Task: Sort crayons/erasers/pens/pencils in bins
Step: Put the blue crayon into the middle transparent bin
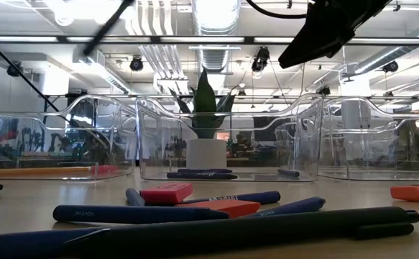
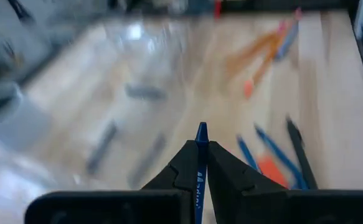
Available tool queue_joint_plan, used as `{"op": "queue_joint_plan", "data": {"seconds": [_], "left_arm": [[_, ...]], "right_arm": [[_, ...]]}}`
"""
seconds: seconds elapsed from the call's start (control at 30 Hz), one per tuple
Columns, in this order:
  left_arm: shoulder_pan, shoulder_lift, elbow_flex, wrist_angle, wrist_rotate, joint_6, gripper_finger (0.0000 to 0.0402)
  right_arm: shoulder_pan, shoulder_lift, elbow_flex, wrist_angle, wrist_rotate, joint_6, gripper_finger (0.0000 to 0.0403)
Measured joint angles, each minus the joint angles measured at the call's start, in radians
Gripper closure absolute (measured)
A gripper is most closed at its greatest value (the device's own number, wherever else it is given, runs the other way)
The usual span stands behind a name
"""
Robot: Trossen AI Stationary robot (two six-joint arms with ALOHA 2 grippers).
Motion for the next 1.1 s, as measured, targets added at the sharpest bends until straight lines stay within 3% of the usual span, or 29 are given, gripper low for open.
{"op": "queue_joint_plan", "data": {"seconds": [0.2,0.4,0.53,0.67,0.87,1.0,1.1], "left_arm": [[0.095,-0.003,-0.007,0.203,0.008,0.302,0.0394],[0.204,-0.004,-0.014,0.274,0.011,0.438,0.0394],[0.295,-0.004,-0.038,0.279,0.044,0.447,0.0394],[0.397,-0.004,-0.105,0.386,0.143,0.457,0.0394],[0.55,-0.005,-0.247,0.646,0.398,0.504,0.0393],[0.638,-0.005,-0.305,0.714,0.555,0.497,0.0393],[0.678,-0.006,-0.334,0.719,0.602,0.495,0.0393]], "right_arm": [[0.0,0.0,0.0,0.0,0.0,0.0,0.0266],[0.0,0.0,0.0,0.0,0.0,0.0,0.0266],[0.0,0.0,0.0,0.0,0.0,0.0,0.0266],[0.0,0.0,0.0,0.0,0.0,0.0,0.0266],[0.0,0.0,0.0,0.0,0.0,0.0,0.0266],[0.0,0.0,0.0,0.0,0.0,0.0,0.0266],[0.0,0.0,0.0,0.0,0.0,0.0,0.0266]]}}
